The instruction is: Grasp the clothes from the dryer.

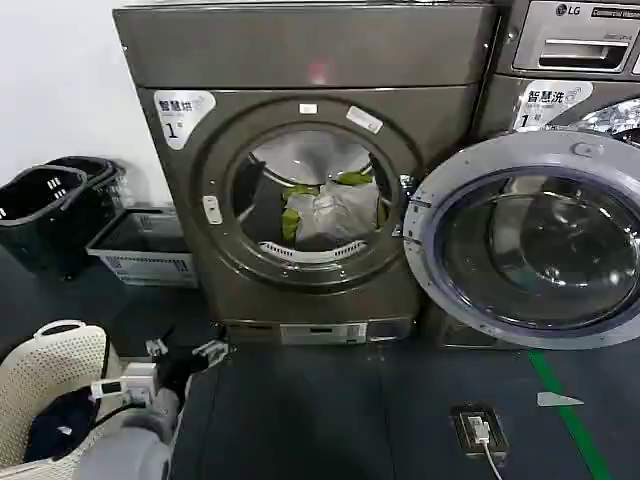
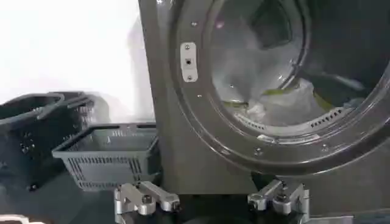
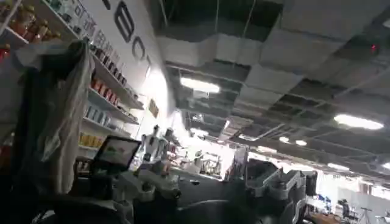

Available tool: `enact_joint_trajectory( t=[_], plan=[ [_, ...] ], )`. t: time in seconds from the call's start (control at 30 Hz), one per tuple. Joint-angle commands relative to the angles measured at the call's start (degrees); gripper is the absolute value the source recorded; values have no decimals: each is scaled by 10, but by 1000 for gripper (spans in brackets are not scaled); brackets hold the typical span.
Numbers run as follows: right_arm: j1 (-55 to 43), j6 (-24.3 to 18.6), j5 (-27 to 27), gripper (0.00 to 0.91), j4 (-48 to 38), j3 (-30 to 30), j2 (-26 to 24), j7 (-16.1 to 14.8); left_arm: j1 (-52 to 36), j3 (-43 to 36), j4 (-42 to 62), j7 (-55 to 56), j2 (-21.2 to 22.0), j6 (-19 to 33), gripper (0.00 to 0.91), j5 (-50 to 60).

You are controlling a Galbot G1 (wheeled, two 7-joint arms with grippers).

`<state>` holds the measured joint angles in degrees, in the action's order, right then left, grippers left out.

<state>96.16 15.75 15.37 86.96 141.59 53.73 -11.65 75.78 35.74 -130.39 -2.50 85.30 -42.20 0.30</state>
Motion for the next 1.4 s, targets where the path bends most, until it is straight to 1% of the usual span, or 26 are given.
enact_joint_trajectory(
  t=[0.03,0.07,0.13,0.5,1.17,1.4],
  plan=[
    [0,-3,10,907,1,1,-1,9,0,0,0,0,-1,-28,907,1],
    [2,-33,35,907,-6,-6,-1,19,0,0,0,-1,-2,-28,907,1],
    [1,-46,39,907,-10,-6,1,15,0,0,0,-1,-3,-28,907,1],
    [0,-44,44,907,-11,-12,2,25,5,-3,-2,-2,-3,-28,907,2],
    [-2,-50,43,907,-26,-18,4,27,14,-4,-5,-3,6,-28,907,6],
    [-5,-50,42,907,-23,-22,4,27,10,-4,-2,1,2,-28,907,6]
  ],
)
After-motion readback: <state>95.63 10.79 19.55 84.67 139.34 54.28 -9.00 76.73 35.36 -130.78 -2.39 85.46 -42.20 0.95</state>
